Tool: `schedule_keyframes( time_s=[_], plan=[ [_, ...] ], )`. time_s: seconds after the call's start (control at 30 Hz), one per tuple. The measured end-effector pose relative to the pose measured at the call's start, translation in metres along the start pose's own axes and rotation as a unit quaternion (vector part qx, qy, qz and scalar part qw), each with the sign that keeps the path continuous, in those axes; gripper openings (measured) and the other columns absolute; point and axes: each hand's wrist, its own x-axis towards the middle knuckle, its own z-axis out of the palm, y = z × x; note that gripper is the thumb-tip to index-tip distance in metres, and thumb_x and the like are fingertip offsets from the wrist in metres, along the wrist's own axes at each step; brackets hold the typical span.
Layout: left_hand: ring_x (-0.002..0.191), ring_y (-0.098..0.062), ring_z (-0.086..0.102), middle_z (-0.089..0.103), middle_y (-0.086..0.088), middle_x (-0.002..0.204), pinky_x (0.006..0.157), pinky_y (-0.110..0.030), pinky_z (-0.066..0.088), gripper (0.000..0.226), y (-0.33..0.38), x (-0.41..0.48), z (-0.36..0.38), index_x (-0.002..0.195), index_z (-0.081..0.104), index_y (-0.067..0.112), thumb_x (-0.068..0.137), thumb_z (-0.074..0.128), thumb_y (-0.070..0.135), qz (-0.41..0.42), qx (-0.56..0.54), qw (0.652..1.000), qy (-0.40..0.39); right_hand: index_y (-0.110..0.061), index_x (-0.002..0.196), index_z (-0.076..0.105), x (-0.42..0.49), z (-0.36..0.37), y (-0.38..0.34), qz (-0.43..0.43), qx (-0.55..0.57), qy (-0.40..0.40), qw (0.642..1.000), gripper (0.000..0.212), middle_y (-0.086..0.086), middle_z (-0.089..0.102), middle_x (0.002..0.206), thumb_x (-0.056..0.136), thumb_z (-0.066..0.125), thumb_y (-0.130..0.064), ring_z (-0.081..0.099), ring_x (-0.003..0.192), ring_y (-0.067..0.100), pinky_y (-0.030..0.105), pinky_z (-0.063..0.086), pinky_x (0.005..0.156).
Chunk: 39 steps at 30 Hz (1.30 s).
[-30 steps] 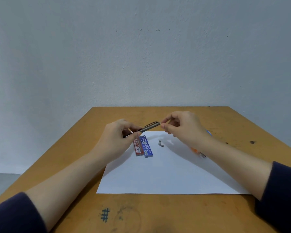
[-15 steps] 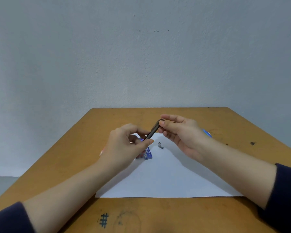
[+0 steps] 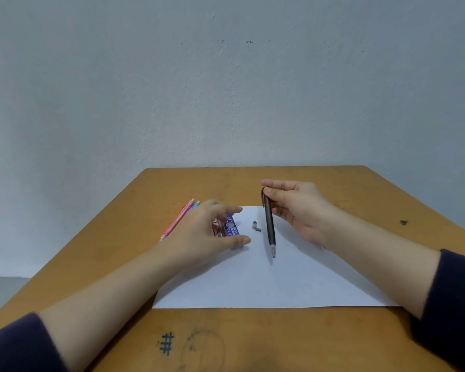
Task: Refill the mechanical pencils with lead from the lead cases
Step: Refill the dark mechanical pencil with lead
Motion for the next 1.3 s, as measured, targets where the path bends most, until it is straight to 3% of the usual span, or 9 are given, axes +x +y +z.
schedule_keyframes(
  time_s=[0.2,0.3,0.37,0.6,0.77,0.8,0.87,0.97,1.3],
  plan=[
    [0.118,0.002,0.042,0.051,0.017,0.123,0.112,-0.028,0.025,0.071,-0.005,0.002,-0.003,0.13,0.054,0.032,0.066,0.081,0.049,-0.029,0.043,0.998,-0.019,-0.012,0.098,0.07,0.003,-0.003,0.008,-0.016,-0.216,0.003,0.976,0.013,0.002,0.065,0.071,0.088,0.065,-0.007,0.054,0.057,0.009,0.013,0.047,0.057],
    [0.111,0.011,0.023,0.049,0.017,0.131,0.093,-0.006,0.015,0.077,-0.006,0.002,-0.003,0.137,0.047,0.027,0.07,0.079,0.046,-0.025,0.058,0.997,-0.033,-0.017,0.096,0.071,0.004,-0.004,0.012,-0.019,-0.283,0.015,0.959,0.011,-0.001,0.064,0.07,0.087,0.067,-0.013,0.054,0.053,0.008,0.017,0.046,0.057],
    [0.108,0.011,0.018,0.047,0.016,0.136,0.088,-0.005,0.016,0.08,-0.008,0.003,-0.002,0.14,0.044,0.025,0.071,0.078,0.046,-0.027,0.06,0.997,-0.045,-0.02,0.096,0.072,0.005,-0.006,0.014,-0.034,-0.328,0.02,0.944,0.011,-0.001,0.066,0.073,0.086,0.068,-0.017,0.056,0.057,0.008,0.02,0.046,0.062],
    [0.109,0.011,0.018,0.046,0.014,0.138,0.089,-0.007,0.017,0.082,-0.01,0.004,-0.003,0.142,0.041,0.025,0.071,0.077,0.048,-0.033,0.059,0.996,-0.061,-0.022,0.098,0.071,0.006,-0.003,0.017,-0.062,-0.393,0.012,0.918,0.012,0.002,0.07,0.091,0.087,0.066,-0.023,0.061,0.077,0.016,0.029,0.05,0.079],
    [0.105,0.013,0.028,0.047,0.025,0.116,0.074,0.012,0.018,0.083,-0.008,0.005,-0.005,0.143,0.037,0.021,0.074,0.077,0.042,-0.038,0.054,0.995,-0.078,-0.021,0.101,0.071,0.005,-0.003,0.018,-0.055,-0.395,0.007,0.917,0.014,0.002,0.069,0.094,0.088,0.065,-0.022,0.062,0.082,0.017,0.03,0.05,0.081],
    [0.111,0.013,0.027,0.046,0.023,0.123,0.085,0.011,0.014,0.087,-0.008,0.004,-0.005,0.146,0.033,0.021,0.074,0.076,0.044,-0.04,0.052,0.995,-0.079,-0.02,0.1,0.071,0.006,-0.003,0.018,-0.053,-0.397,0.007,0.916,0.014,0.001,0.068,0.094,0.088,0.065,-0.022,0.062,0.084,0.017,0.029,0.05,0.082],
    [0.135,0.001,0.018,0.036,0.014,0.147,0.106,-0.012,0.011,0.098,-0.009,0.004,-0.006,0.15,0.022,0.023,0.072,0.074,0.052,-0.049,0.064,0.993,-0.082,-0.02,0.098,0.072,0.006,-0.003,0.019,-0.051,-0.398,0.011,0.916,0.012,0.001,0.068,0.093,0.088,0.066,-0.021,0.06,0.083,0.014,0.028,0.049,0.081],
    [0.141,-0.006,0.012,0.032,0.012,0.151,0.102,-0.02,0.015,0.102,-0.01,0.004,-0.006,0.151,0.019,0.027,0.069,0.073,0.056,-0.064,0.066,0.992,-0.091,-0.021,0.093,0.073,0.007,-0.003,0.019,-0.046,-0.397,0.014,0.917,0.009,0.0,0.068,0.091,0.087,0.066,-0.019,0.06,0.083,0.014,0.027,0.049,0.081],
    [0.141,-0.007,0.012,0.038,0.014,0.144,0.113,-0.029,0.01,0.095,-0.007,0.003,-0.006,0.148,0.023,0.03,0.07,0.073,0.054,-0.066,0.069,0.992,-0.084,-0.022,0.091,0.071,0.006,-0.004,0.017,-0.038,-0.372,0.011,0.927,0.009,-0.003,0.063,0.074,0.088,0.064,-0.017,0.055,0.069,0.012,0.028,0.049,0.072]
  ],
)
